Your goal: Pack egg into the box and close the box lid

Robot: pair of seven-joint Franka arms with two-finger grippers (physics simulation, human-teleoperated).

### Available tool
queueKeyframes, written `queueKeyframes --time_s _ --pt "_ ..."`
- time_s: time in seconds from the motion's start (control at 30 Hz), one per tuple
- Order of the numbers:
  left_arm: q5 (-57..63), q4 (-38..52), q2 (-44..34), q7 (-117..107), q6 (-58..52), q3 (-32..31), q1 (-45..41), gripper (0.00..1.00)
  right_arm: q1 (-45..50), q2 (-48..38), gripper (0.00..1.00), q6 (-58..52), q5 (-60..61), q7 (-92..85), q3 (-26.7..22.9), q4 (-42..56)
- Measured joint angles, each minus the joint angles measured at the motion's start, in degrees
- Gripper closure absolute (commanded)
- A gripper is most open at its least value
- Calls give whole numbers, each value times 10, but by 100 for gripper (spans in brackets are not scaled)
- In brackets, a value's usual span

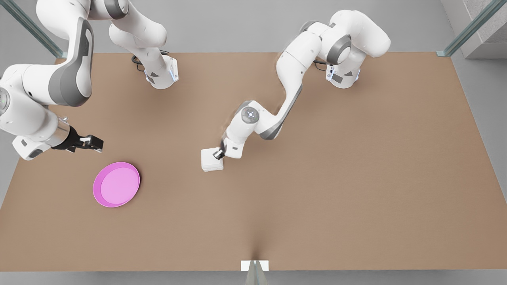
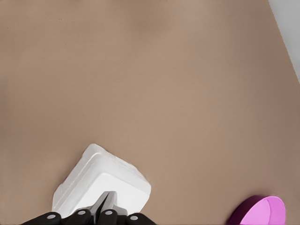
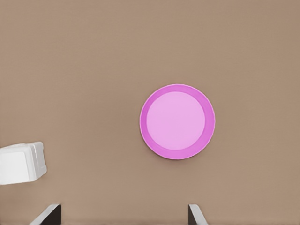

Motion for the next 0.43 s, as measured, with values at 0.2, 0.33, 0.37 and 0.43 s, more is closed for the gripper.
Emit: queueKeyframes --time_s 0.2,0.33,0.37,0.43 --pt "197 63 -229 205 -422 -13 343 0 -3 4 0 1 2 -7 0 1" --pt "268 -7 -348 334 -539 -40 353 0 -4 7 0 0 2 -11 1 2" --pt "278 -11 -353 363 -558 -41 353 0 -4 6 0 0 2 -11 1 2" --pt "290 -14 -356 416 -589 -42 353 0 -3 6 0 0 2 -13 1 3"
